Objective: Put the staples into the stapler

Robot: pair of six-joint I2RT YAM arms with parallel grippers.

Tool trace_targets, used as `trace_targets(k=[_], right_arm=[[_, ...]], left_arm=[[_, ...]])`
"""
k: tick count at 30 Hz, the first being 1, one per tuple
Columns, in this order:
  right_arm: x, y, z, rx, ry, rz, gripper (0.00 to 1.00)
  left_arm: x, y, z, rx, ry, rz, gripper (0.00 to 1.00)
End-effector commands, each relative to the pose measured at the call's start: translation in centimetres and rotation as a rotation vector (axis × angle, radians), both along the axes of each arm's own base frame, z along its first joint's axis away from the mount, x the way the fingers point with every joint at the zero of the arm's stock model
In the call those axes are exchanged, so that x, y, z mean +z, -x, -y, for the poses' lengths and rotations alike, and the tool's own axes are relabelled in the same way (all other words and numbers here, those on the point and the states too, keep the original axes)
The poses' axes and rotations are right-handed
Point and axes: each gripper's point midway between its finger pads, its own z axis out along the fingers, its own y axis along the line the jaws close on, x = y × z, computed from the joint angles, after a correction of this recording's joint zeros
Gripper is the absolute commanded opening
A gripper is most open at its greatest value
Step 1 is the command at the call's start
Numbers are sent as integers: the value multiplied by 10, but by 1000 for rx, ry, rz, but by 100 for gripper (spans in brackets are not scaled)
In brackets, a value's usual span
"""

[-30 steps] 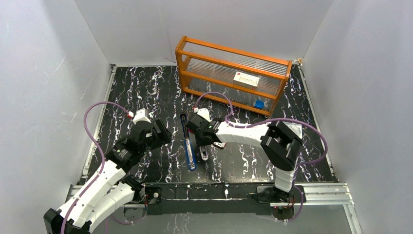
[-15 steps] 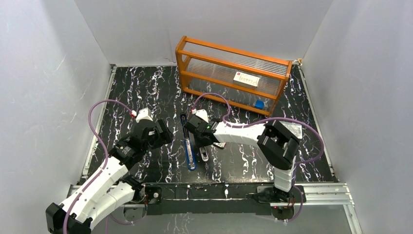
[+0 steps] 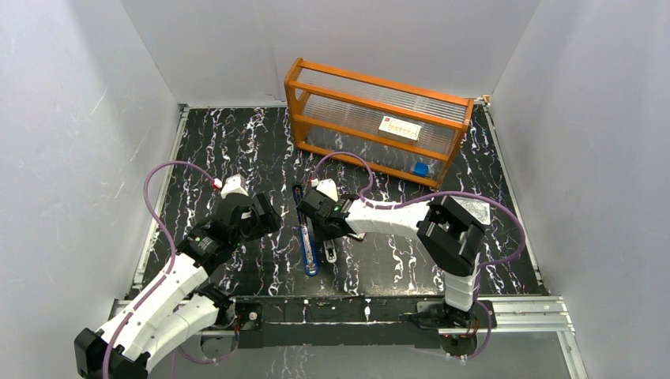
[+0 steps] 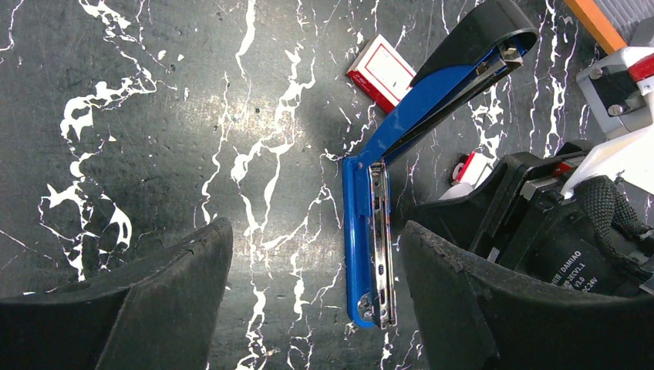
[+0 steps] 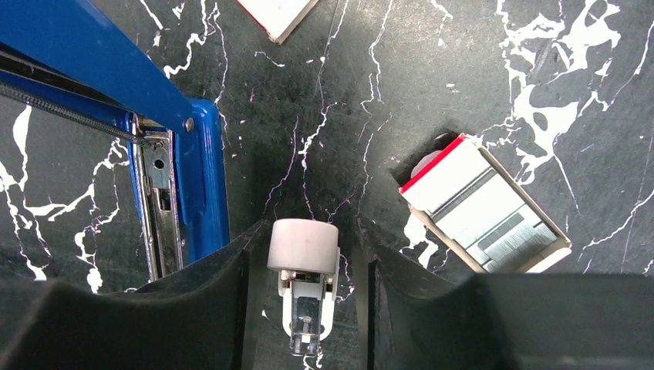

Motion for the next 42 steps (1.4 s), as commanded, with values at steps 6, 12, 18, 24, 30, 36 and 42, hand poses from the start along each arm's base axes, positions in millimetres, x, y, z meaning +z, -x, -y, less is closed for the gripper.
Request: trace_targets(k=[6,12,18,24,30,36,42], right_arm=[[34,-4,-12,-5,-112,54,71],[70,-14,3,-64,-155,116,77],[85,-18,55,-216,-135,171,79],[90,-15,93,-336,-149,94,76],[72,-16,101,-406,-74,53,73],[62,-26,83,-506,-93,21,50],[52,-36,70,-580,-97,5,40]], left_arm=[[-3,-1,-2,-4,-10,8,77],[2,0,4,-13,24,10,77],[22,-9,22,-55,99,57,78],[47,-11,37,-84,209,107,78],[60,-12,33,-59,231,161,78],[56,-9,31,-71,211,156,78],[47,-8,26,-87,153,144,78]])
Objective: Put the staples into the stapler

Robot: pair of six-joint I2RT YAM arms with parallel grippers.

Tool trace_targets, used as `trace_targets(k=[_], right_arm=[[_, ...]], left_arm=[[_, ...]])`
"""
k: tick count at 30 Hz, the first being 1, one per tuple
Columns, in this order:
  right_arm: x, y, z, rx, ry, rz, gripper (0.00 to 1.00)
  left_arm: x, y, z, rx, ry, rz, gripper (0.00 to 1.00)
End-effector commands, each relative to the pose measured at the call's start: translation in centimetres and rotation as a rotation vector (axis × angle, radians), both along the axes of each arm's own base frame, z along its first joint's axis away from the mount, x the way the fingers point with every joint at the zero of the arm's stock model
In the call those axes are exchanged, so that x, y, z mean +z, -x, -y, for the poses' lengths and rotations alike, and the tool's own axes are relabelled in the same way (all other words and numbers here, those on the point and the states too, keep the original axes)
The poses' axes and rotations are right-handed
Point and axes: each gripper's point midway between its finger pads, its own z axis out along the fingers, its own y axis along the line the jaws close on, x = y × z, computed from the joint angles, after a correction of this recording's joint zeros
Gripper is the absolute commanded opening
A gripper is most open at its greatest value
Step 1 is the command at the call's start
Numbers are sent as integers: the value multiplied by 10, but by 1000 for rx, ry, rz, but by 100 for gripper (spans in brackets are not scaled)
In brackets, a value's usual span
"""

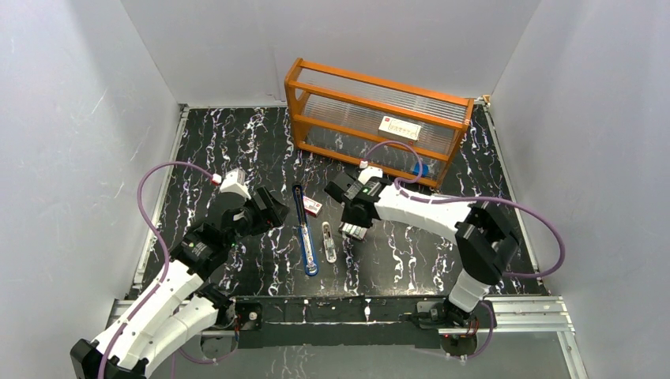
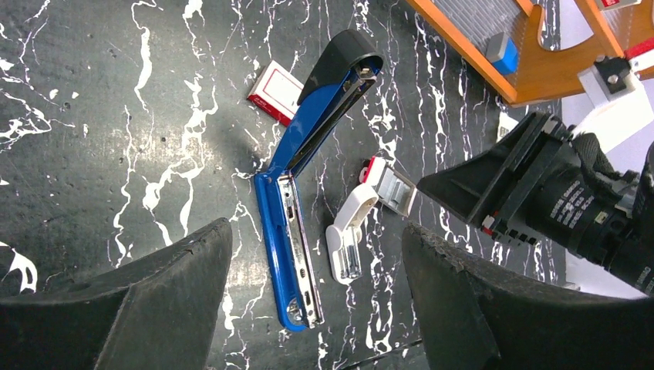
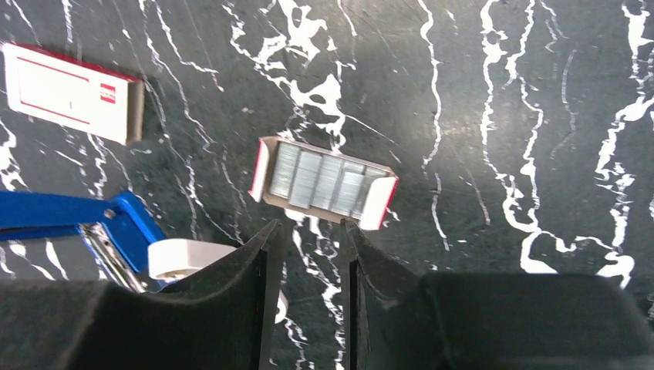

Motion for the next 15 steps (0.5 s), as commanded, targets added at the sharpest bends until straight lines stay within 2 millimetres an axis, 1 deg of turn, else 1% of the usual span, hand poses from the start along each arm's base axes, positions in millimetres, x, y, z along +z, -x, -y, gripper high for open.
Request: trace_targets(k=[1,4,7,8,11,15], right_arm=[[6,-13,-13,-106,-38,20,41],[-8,-11,-9,-133,-29,-10,42],[-16,-11,-14,-129,-41,-29,42],[-18,-12,-15,-133,-38,-33,42],[-19,-14,-18,-137,-40,-30,36],[-24,-15,-18,-136,-24,-36,35]], left_arm=[[6,-2,-9,8,-51,30,78],[7,-2,-17,23,-88,54,78],[8,-3,-22,33,-111,77,78],[7,-3,-23,33,-119,79,78],[5,-4,-26,31,-144,81,78],[1,-6,-27,30,-170,74,78]])
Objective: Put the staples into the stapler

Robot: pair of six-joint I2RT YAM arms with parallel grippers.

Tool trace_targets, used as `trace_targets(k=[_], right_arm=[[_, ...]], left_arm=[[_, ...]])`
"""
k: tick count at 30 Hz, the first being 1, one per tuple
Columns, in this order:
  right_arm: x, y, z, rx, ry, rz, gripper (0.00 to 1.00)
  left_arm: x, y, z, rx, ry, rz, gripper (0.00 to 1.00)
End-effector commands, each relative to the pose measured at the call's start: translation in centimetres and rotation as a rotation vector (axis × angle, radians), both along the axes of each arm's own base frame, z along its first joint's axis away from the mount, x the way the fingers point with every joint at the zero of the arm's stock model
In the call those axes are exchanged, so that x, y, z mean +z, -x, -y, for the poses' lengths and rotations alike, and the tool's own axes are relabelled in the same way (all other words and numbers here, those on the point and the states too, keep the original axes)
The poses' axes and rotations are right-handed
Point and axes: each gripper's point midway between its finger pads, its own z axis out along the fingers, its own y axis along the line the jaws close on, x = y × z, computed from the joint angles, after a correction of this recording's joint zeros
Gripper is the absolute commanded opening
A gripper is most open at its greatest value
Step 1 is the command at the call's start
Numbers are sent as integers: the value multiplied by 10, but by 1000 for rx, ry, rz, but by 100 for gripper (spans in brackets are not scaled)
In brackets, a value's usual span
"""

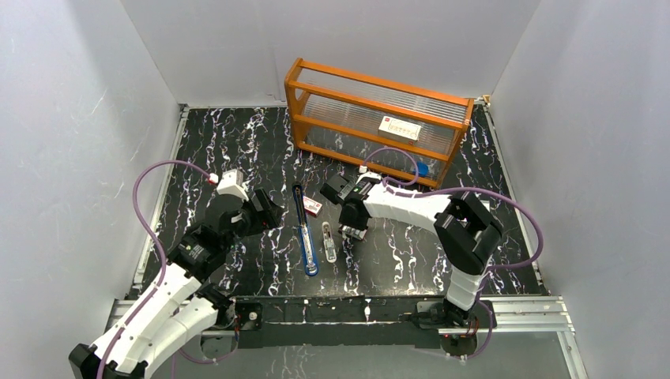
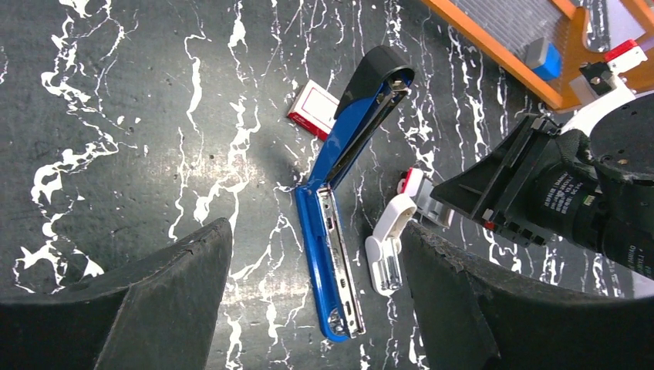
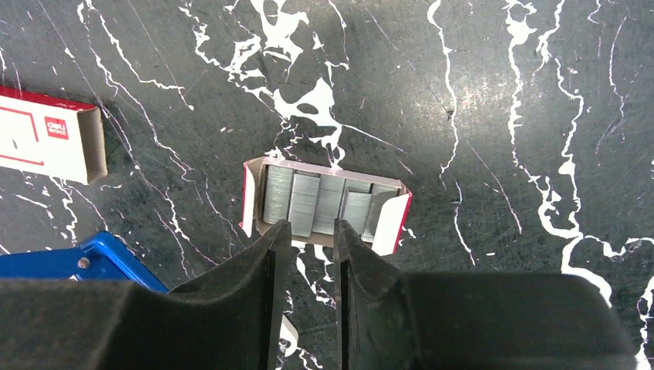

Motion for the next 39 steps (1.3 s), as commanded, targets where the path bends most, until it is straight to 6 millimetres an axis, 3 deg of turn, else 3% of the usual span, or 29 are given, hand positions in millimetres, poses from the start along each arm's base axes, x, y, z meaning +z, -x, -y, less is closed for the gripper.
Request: trace_targets(k=[1,10,39], right_arm=[[5,-10,-7,-34,-17,24,35],[2,-17,-13,-9,-23,25,40],[-10,-19,-8,-2,24,-18,38]], left_arm=[[2,-5,-8,17,-56,19,78],[-2,-6,-7,17,-65,10,78],[-5,-7,-9,20,-81,2,78]])
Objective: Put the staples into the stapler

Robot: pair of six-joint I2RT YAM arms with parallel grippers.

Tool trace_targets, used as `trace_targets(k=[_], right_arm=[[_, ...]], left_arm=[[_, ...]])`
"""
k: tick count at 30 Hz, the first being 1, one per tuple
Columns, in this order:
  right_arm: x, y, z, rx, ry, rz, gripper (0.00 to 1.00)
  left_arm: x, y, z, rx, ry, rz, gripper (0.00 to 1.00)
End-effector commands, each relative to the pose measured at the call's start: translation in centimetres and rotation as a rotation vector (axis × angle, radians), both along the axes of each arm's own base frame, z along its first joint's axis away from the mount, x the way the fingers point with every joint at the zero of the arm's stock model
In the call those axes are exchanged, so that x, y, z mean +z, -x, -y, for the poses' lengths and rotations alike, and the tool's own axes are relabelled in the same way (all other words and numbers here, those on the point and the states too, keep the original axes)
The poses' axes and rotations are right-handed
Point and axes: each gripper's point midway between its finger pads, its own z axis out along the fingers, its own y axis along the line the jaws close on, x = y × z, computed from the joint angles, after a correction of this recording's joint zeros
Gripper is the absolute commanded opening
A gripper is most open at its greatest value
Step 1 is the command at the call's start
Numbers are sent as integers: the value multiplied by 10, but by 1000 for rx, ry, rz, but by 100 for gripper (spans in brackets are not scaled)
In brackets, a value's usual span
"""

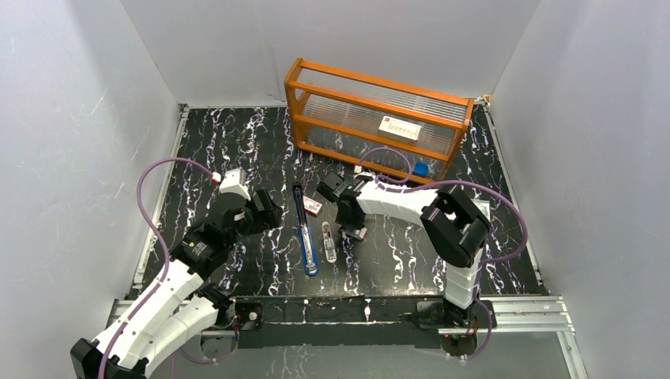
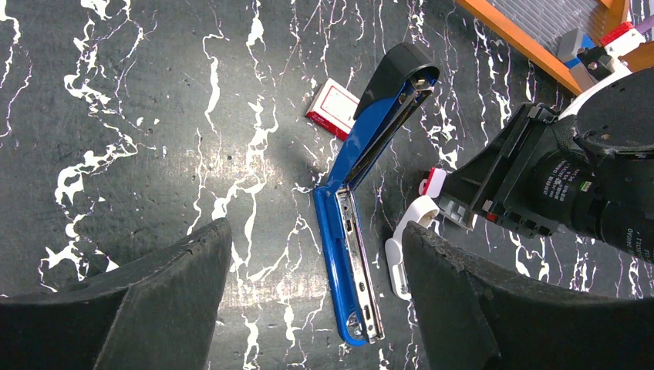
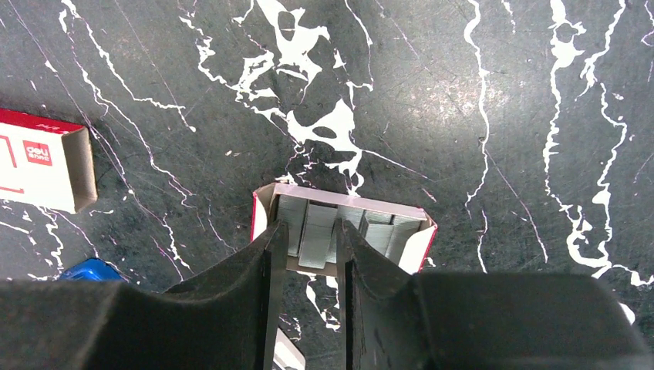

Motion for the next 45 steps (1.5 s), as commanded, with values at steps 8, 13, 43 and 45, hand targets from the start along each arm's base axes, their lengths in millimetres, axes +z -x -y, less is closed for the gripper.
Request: trace_targets(k=[8,13,43,45], right_arm=[[8,-9,-2,-16,-5,10,33],[5,-9,0,-7,4,3,34],[43,11,6,236,23,-12,22],[44,21,5,279,27,-22,22]], left_arm=[[3,-2,-1,2,-10,10,79],[3,-2,0,-4,-6,11,79],[2,-2,7,-25,14,-5,79],[1,-2,8,-25,18,-8,79]])
